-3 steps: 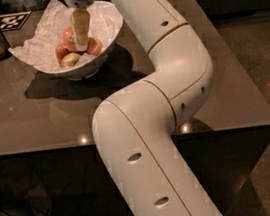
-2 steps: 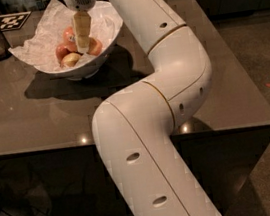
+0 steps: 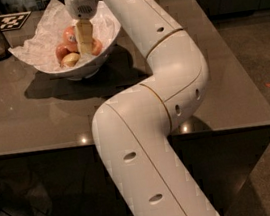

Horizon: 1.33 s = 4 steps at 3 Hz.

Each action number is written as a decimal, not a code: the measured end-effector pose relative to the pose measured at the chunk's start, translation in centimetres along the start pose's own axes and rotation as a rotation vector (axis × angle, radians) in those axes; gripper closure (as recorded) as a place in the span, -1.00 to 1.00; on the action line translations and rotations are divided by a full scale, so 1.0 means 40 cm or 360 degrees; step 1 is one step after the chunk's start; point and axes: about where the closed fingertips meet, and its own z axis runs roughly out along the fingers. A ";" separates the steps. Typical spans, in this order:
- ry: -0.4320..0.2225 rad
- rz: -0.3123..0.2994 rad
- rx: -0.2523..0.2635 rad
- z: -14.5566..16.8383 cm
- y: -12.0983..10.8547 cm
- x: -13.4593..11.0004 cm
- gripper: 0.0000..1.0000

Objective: Pick apple from white bowl

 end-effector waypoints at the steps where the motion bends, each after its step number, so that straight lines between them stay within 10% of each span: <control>1: 0.0010 -0.0016 -0.0025 0.021 0.005 0.002 -1.00; 2: 0.0016 -0.0026 -0.0045 0.036 0.009 0.006 -1.00; 4: 0.0016 -0.0026 -0.0045 0.036 0.009 0.006 -0.15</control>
Offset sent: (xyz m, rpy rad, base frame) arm 0.0738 -0.0124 0.0381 -0.0897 0.1122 0.0476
